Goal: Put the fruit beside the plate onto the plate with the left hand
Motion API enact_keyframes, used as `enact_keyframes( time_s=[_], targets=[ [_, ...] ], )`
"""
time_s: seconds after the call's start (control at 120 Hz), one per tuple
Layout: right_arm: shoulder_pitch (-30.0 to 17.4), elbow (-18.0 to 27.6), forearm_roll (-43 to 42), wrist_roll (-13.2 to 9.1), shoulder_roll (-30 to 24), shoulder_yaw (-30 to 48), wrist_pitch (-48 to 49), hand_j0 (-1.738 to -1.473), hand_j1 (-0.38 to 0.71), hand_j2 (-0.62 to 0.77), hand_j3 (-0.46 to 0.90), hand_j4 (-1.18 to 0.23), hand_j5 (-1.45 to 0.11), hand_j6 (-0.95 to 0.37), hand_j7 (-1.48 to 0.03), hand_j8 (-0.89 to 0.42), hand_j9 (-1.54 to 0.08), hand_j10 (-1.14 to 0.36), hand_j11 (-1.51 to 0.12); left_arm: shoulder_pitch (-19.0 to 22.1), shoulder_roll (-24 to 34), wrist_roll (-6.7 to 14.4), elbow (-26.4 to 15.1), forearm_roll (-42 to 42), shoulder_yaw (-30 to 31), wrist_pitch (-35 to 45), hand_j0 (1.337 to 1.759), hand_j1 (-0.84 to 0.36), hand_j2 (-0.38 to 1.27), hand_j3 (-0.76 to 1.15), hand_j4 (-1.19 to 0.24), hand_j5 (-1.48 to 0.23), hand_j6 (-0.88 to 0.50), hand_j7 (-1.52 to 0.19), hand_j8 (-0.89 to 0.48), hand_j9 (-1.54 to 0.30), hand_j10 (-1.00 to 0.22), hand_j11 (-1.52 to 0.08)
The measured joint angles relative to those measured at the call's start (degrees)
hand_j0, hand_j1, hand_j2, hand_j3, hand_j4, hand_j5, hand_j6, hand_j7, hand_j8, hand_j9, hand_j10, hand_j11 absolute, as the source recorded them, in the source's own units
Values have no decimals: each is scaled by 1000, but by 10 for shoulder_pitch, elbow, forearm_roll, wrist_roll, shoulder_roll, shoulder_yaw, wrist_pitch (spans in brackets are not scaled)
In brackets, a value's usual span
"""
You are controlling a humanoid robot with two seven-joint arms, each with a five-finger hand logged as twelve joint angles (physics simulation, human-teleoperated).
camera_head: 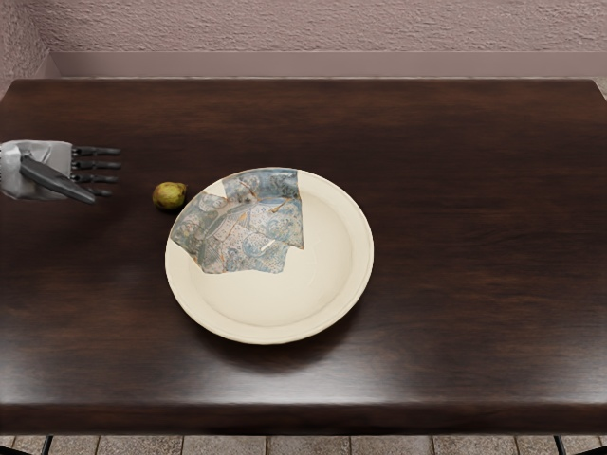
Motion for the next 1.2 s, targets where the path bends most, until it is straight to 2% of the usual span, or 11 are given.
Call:
enact_keyframes(
  time_s=[0.125, 0.283, 0.442, 0.617, 0.767, 0.792, 0.817, 0.95, 1.008, 1.092, 1.2],
  targets=[
    [-1, 0, 0, 0, 0, 2, -1, -1658, -329, -4, 0, -17, -22, -16, -22, -17, -22, -17, -22, 0, -6, 0, 0, 0, -1, 0, 1658, 349, -1, 0, 1, 0, 1, 0, 1, 0, 1, 0],
    [-24, 0, 0, 0, 0, 0, -1, -1658, -329, -4, 0, -17, -22, -16, -22, -17, -22, -17, -22, -4, -5, 1, 2, 4, -2, 0, 1658, 349, -1, 0, 1, 0, 1, 0, 1, 0, 1, 0],
    [-30, 0, 0, 0, 0, -1, -1, -1658, -329, -3, 0, -17, -22, -16, -22, -17, -22, -17, -22, -30, -16, 1, 3, 37, -32, 0, 1658, 349, -1, 0, 1, 0, 1, 0, 1, 0, 1, 0],
    [-32, 0, 0, 0, 0, -1, -1, -1658, -329, -3, 0, -17, -22, -16, -22, -17, -22, -17, -22, -33, -31, -2, -1, 158, -48, 0, 1658, 349, -1, 0, 0, 0, 0, 0, 1, 0, 1, 0],
    [-32, 0, 0, 0, 0, -1, -1, -1658, -329, -3, 0, -17, -22, -16, -22, -17, -22, -17, -22, -24, -32, -10, -39, 267, -48, 7, 1658, 349, 0, 0, -1, 0, -1, 0, -1, 0, 0, 0],
    [-32, 0, 0, 0, 0, -1, -2, -1658, -329, -4, 0, -17, -22, -16, -22, -17, -22, -17, -22, -23, -33, -17, -48, 281, -44, 20, 1658, 349, 0, 0, -1, 0, -1, 0, -1, 0, 0, 0],
    [-32, 0, 0, 0, 0, -1, -2, -1658, -329, -4, 0, -17, -22, -16, -22, -17, -22, -17, -22, -23, -32, -36, -59, 298, -37, 42, 1658, 349, 0, 0, -1, 0, -1, 0, -1, 0, -1, 0],
    [-32, 0, 0, 0, 0, -1, -1, -1658, -329, -3, 0, -17, -22, -16, -22, -17, -22, -17, -22, -22, -28, -179, -103, 366, 23, 202, 1658, 349, 0, 0, -2, 0, -2, 0, -2, 0, -1, 0],
    [-32, 0, 0, 0, 0, -1, -1, -1658, -329, -4, 0, -17, -22, -16, -22, -17, -22, -17, -22, -21, -30, -226, -111, 378, 42, 241, 1658, 349, 0, 0, -2, 0, -2, 0, -2, 0, -1, 0],
    [-32, 0, 0, 0, 0, -1, -1, -1658, -329, -4, 0, -17, -22, -16, -22, -16, -22, -17, -22, -20, -38, -260, -116, 395, 59, 275, 1658, 349, 1, 0, -2, 0, -2, 0, -2, 0, -1, 0],
    [-32, 0, 0, 0, 0, -1, -1, -1658, -329, -3, 0, -17, -22, -16, -22, -17, -22, -17, -22, -12, -49, -279, -118, 415, 69, 294, 1658, 349, 1, 0, -2, -1, -3, 0, -3, 0, -2, 0]
  ],
)
